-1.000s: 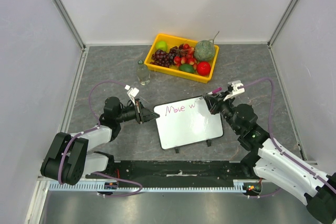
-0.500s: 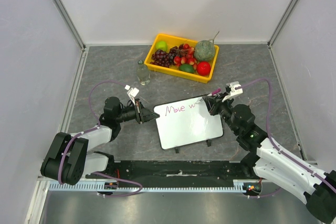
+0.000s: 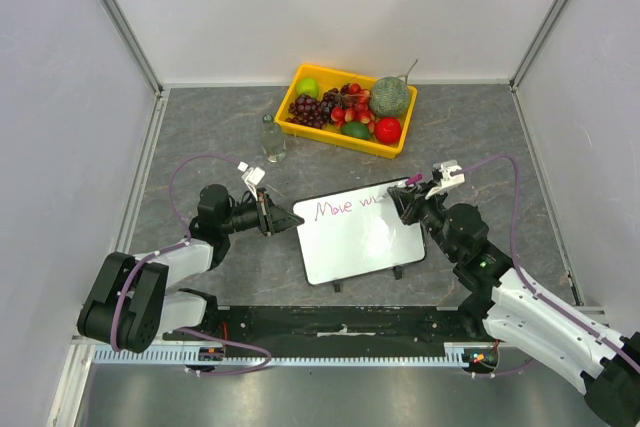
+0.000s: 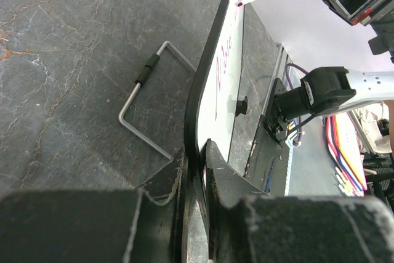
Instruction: Write a sentence on the whiteboard
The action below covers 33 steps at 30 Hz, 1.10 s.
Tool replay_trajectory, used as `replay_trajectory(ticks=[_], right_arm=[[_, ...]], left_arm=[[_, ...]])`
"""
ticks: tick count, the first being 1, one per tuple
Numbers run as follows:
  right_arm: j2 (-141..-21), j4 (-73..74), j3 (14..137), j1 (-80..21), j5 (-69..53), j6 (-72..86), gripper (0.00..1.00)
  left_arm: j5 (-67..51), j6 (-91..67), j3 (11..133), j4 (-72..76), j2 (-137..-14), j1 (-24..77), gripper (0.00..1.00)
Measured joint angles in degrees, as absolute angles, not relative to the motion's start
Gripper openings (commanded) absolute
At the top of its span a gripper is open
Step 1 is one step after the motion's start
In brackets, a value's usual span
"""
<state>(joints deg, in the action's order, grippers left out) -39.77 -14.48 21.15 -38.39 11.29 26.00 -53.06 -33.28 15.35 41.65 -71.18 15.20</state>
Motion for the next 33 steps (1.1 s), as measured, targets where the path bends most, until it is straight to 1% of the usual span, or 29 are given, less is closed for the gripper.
replay_trajectory(ticks=[14,33], right_arm=[[-38.2,-12.8,22.6,-38.4,10.8,26.5,0.0],[-44.2,-18.1,23.5,-38.4,12.8,27.7,0.0]], left_arm=[[-53.1,-33.3,15.4,41.7,-71.2,15.2,0.02],[-53.1,-33.3,15.4,41.7,-71.2,15.2,0.02]])
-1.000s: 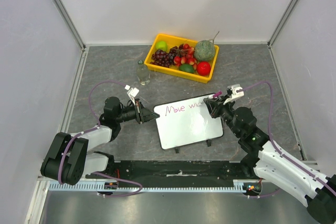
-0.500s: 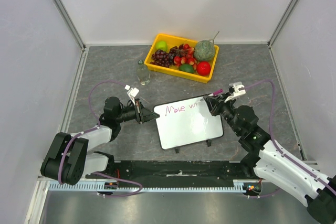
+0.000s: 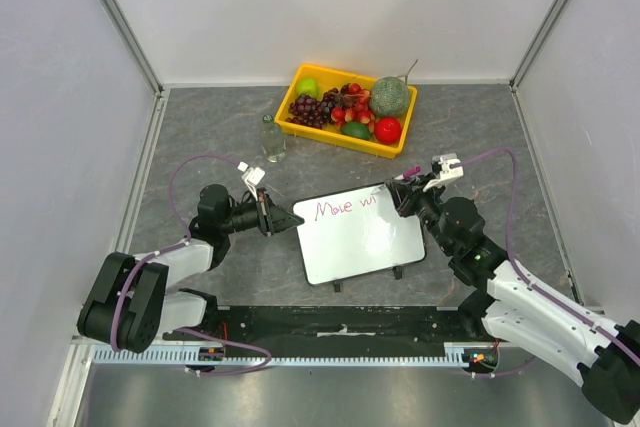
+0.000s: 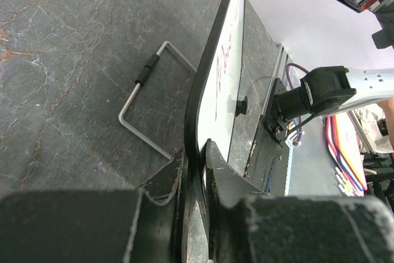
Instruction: Write a sentence on the whiteboard
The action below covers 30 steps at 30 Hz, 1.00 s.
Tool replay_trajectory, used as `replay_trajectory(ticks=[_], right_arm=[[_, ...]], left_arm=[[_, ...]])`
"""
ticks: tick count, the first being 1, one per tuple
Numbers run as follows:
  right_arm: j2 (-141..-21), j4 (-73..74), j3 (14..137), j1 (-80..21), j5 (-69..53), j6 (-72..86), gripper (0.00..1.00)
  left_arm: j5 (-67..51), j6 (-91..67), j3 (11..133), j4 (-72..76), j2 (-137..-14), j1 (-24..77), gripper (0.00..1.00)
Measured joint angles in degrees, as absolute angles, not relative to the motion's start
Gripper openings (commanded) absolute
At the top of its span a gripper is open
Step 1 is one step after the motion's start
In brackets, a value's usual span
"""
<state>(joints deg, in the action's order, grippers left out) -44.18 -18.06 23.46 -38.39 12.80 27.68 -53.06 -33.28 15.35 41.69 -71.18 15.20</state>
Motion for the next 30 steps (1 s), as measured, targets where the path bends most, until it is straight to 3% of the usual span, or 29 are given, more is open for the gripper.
replay_trajectory(ticks=[15,30], right_arm=[[-37.9,-16.3,23.4,-38.4,14.1,27.7,0.0],[-40.6,-16.1,21.2,-38.4,14.1,27.9,0.0]], left_arm=[[-53.1,-33.3,15.4,41.7,-71.2,15.2,0.02],[-53.1,-33.3,15.3,41.7,-71.2,15.2,0.02]])
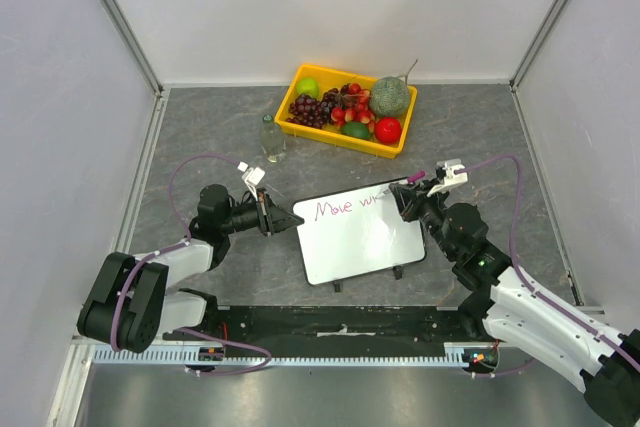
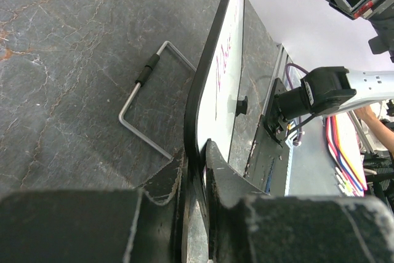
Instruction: Write a sentence on the whiteboard
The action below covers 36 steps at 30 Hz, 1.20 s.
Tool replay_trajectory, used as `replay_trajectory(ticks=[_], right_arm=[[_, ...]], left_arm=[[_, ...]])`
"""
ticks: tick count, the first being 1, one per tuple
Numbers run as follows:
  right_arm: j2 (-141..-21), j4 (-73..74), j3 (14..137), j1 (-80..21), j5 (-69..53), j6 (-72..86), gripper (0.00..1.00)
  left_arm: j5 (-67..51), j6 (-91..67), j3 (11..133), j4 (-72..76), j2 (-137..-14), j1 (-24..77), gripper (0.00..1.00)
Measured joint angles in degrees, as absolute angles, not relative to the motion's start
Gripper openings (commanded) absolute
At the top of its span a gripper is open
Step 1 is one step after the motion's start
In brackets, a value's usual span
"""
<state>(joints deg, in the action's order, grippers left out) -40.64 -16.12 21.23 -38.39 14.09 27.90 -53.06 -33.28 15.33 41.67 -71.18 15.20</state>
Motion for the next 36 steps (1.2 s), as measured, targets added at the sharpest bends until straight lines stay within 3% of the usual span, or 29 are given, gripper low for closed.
replay_trajectory(ticks=[36], right_arm=[[-40.9,-14.6,22.9,-38.4,17.2,27.5,0.0]], left_arm=[[-53.1,-33.3,15.3,41.7,-71.2,15.2,0.02]])
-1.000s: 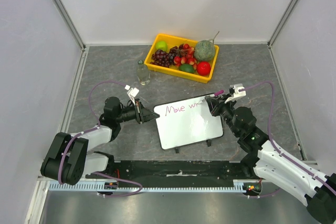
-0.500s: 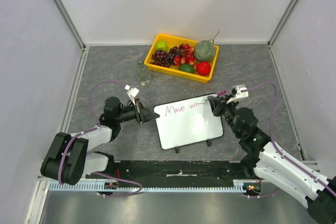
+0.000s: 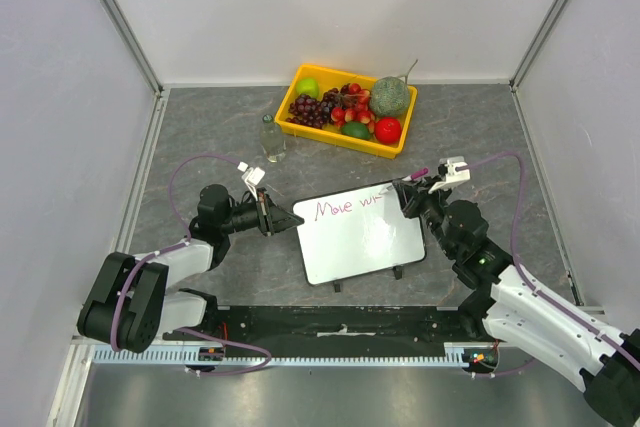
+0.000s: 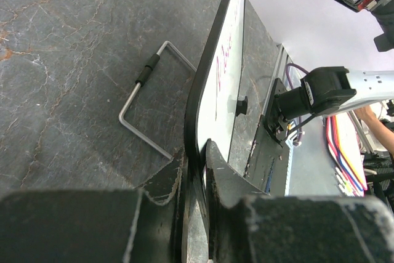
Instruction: Write a sentence on the whiteboard
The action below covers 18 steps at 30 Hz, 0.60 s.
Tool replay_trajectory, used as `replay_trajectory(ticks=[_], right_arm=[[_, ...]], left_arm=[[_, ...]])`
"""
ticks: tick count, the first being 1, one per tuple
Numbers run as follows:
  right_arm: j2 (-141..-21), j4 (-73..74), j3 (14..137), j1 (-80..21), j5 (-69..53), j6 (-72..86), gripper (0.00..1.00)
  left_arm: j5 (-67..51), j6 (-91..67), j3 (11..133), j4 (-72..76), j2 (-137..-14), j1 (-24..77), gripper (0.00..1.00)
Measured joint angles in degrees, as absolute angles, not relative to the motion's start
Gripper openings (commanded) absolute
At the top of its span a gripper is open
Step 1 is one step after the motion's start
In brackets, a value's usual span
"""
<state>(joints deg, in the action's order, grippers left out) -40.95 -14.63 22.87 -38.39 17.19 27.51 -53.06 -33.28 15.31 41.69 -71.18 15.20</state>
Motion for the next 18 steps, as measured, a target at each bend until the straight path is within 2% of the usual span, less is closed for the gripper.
replay_trajectory(ticks=[18], right_arm=[[-39.8,-13.0,22.9,-38.4,15.7,27.6,0.0]], left_arm=[[-53.1,-33.3,15.3,41.7,-71.2,15.2,0.02]])
